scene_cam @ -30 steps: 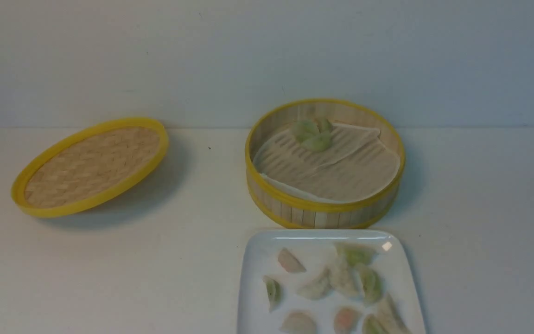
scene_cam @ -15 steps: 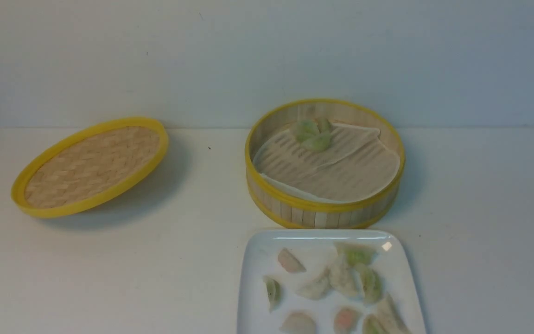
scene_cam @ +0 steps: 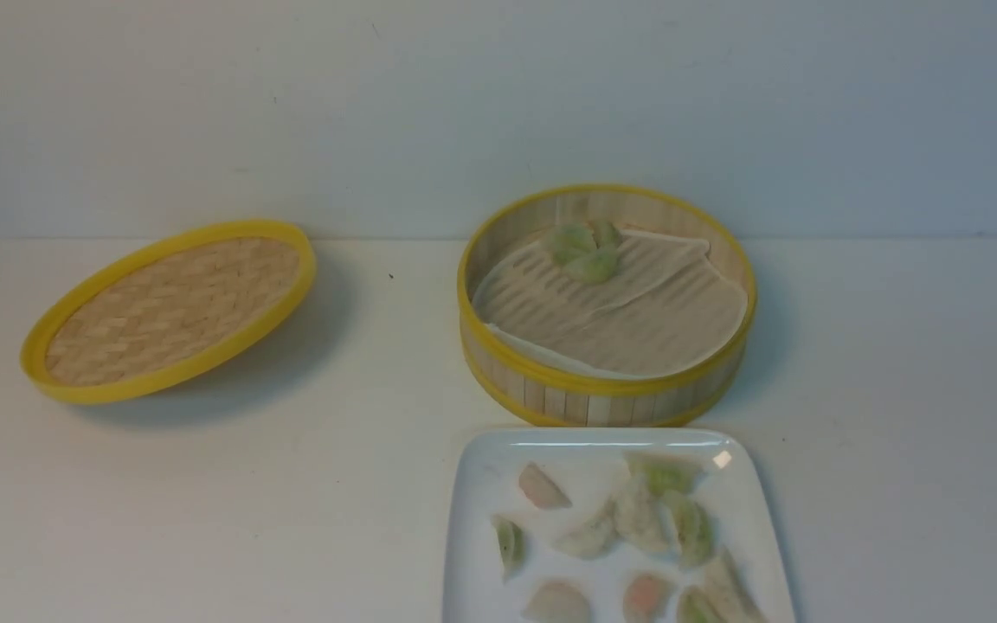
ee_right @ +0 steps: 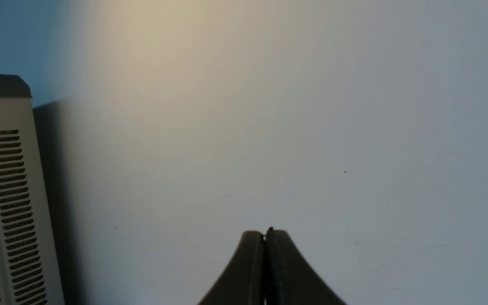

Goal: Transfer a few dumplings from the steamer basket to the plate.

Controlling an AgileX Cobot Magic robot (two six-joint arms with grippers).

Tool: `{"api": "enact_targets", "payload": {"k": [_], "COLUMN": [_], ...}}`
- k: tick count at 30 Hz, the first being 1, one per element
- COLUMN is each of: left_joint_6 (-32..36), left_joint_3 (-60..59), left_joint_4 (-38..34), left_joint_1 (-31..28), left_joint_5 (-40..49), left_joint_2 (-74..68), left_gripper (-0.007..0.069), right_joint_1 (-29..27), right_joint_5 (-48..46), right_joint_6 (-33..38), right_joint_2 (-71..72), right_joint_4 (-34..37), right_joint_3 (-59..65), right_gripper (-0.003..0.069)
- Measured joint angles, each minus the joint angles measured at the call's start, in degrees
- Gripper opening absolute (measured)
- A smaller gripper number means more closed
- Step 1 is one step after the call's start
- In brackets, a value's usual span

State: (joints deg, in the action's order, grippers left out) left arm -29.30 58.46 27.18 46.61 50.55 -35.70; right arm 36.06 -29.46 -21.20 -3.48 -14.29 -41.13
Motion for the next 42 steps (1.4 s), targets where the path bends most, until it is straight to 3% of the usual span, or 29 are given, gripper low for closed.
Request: {"api": "enact_targets", "payload": {"k": [14, 18, 20, 24, 31, 35, 42], "left_joint_6": [3.39, 10.17, 16.91, 23.97, 25.99, 26.05, 27.91], "left_joint_3": [-2.02, -7.47, -15.32, -30.0, -50.84, -58.56, -60.11], "left_joint_4": [0.73, -3.86, -9.12, -17.45, -23.41, -24.49, -25.89], "left_joint_1": [-1.37, -6.31, -13.05, -24.81, -40.01, -44.15, -44.75], "left_joint_5": [-1.88, -6.7, -12.7, -24.45, -32.81, -32.85, -29.7], "left_joint_2": [1.11, 3.55, 6.85, 15.01, 29.99, 35.73, 36.29], "left_gripper": [-0.0006, -0.0006, -0.0006, -0.0006, -0.0006, -0.0006, -0.0006], "right_joint_1": [0.0, 0.0, 0.0, 0.0, 0.0, 0.0, 0.0], "right_joint_5": [0.06, 0.06, 0.06, 0.06, 0.06, 0.06, 0.09], "right_joint_6": [0.0, -0.01, -0.01, -0.01, -0.01, -0.01, -0.01], "right_joint_2": [0.0, 0.0, 0.0, 0.0, 0.0, 0.0, 0.0], "right_joint_4": [0.0, 0.0, 0.0, 0.0, 0.0, 0.0, 0.0], "right_joint_3": [0.0, 0.0, 0.0, 0.0, 0.06, 0.06, 0.06], "right_gripper": [-0.0014, -0.0014, -0.0014, -0.0014, -0.0014, -0.0014, -0.0014]}}
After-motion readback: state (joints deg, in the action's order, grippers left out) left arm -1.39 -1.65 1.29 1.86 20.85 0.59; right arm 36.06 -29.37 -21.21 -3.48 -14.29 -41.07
